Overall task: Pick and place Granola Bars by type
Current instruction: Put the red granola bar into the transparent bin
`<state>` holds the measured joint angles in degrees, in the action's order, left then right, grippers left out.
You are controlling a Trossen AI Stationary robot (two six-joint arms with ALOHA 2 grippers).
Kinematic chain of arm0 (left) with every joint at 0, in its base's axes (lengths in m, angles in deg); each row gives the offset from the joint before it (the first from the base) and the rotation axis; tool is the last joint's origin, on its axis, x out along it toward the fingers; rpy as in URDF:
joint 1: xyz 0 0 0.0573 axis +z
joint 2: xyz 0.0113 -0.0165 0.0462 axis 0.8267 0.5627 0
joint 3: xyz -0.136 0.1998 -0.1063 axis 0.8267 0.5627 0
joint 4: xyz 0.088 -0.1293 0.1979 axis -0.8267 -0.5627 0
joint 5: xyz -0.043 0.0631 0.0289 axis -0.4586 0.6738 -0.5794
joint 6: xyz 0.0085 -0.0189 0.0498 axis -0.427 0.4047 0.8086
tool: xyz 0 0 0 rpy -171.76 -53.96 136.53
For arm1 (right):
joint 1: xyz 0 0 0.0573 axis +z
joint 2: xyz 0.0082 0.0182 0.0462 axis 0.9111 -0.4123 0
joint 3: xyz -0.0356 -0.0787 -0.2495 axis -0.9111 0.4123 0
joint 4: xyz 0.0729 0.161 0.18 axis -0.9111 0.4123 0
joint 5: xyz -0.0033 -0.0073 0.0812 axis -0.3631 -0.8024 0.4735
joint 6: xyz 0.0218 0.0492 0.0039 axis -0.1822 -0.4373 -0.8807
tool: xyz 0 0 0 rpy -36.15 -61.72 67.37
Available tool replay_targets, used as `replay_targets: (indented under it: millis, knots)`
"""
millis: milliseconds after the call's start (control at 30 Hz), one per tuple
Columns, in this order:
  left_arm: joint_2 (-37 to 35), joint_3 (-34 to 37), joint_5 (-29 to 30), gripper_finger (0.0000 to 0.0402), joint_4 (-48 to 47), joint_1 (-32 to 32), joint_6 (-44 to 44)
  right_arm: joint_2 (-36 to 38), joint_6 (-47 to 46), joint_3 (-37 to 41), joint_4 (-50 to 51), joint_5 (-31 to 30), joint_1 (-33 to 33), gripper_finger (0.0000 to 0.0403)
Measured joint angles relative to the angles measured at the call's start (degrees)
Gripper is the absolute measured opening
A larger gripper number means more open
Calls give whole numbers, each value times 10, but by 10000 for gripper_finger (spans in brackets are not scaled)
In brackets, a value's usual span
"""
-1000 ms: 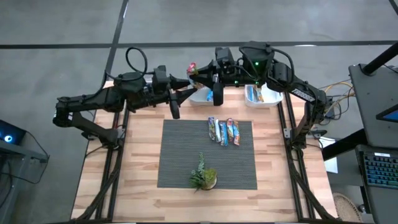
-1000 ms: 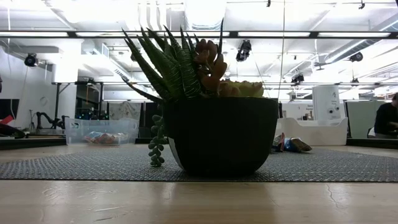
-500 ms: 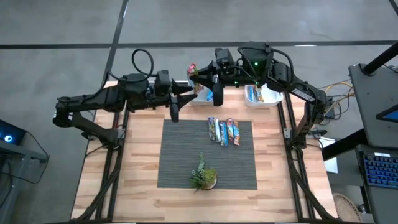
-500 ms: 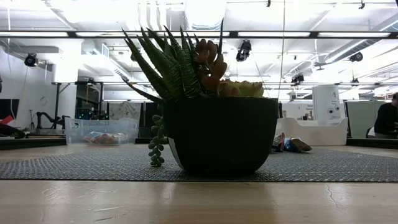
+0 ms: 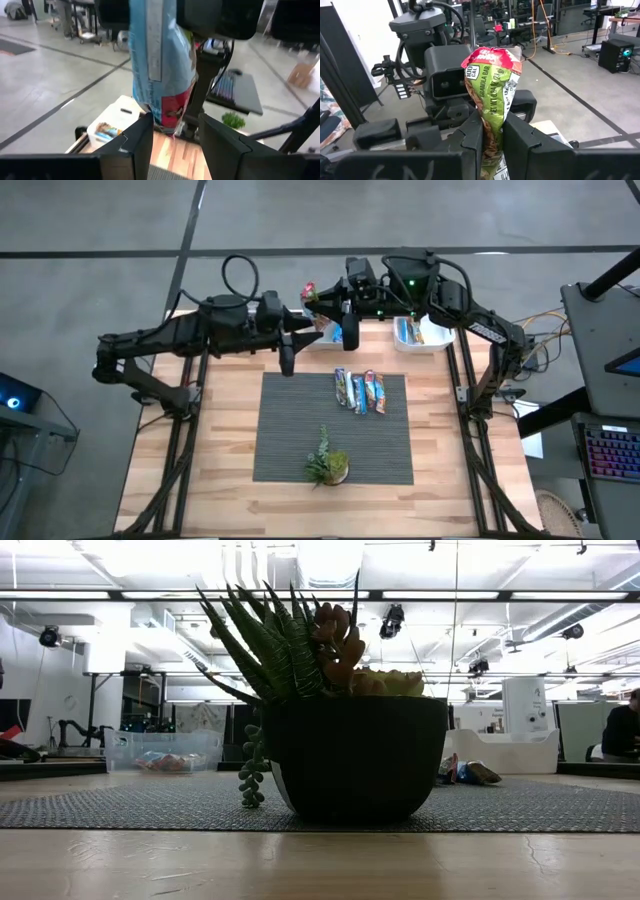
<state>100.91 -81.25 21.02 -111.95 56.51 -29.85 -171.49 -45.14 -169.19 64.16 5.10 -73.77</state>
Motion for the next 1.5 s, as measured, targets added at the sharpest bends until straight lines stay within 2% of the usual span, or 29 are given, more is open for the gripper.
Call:
replay_targets:
  millis: [233,300,500,1100,1233,1500]
  knots:
    - [41,-86,7,138,-86,2,19,0,0,0,3,0,0,47]
    - [45,-95,31,138,-87,2,28,0,0,0,3,0,0,47]
    - [44,-95,86,138,-86,3,29,0,2,0,9,0,3,47]
    - [46,-93,72,136,-69,3,15,0,2,0,10,1,4,47]
    - [46,-93,66,118,-68,3,15,0,0,0,10,1,4,47]
    - [46,-93,64,50,-68,3,17,0,0,0,10,0,4,47]
